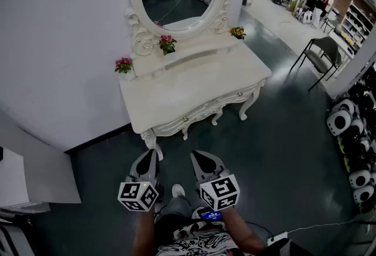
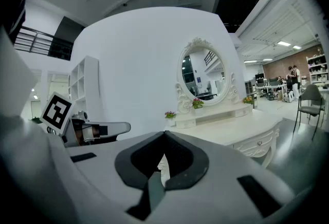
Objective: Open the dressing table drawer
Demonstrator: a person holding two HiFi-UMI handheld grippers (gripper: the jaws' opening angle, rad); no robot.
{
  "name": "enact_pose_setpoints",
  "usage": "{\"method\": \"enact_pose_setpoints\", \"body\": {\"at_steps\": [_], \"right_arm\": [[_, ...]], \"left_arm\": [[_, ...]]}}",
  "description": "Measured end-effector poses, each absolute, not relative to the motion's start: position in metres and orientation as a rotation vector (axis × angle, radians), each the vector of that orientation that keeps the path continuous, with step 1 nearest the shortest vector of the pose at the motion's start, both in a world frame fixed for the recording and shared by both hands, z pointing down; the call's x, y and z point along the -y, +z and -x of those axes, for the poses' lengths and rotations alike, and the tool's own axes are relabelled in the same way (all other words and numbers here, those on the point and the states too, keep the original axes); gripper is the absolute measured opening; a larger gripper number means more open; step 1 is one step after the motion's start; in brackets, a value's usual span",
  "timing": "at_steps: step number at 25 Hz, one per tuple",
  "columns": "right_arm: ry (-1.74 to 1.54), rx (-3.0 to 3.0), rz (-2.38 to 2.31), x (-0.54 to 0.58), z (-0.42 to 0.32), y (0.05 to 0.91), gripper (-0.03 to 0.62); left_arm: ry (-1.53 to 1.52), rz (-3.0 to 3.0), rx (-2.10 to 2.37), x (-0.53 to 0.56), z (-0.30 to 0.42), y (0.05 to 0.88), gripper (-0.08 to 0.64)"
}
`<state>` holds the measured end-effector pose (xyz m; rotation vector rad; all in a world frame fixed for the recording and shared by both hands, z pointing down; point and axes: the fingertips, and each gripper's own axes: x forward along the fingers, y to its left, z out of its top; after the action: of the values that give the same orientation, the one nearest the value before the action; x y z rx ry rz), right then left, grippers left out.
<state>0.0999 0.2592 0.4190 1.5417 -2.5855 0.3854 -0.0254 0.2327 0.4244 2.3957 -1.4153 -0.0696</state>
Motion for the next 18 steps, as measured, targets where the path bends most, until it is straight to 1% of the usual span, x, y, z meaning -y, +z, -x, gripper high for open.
{"method": "enact_pose_setpoints", "body": {"at_steps": [7,15,17,18], "right_arm": [[0.377,2.564,-1.558,-0.303,-0.115,0.415,0.002],[0.457,2.497,-1.604,-0.291,-0.128,0.438,0.005],[0.450,2.479,-1.594,-0.276,-0.128,0.444,0.084],[0.447,2.475,-1.590,-0.266,-0.127,0.446,0.080]], "left_arm": [[-0.065,-2.397,1.488,-0.270,0.024,0.418,0.002],[-0.052,-2.393,1.476,-0.265,0.017,0.430,0.002],[-0.055,-2.389,1.500,-0.251,0.021,0.432,0.002],[-0.059,-2.385,1.511,-0.242,0.024,0.433,0.002]]}}
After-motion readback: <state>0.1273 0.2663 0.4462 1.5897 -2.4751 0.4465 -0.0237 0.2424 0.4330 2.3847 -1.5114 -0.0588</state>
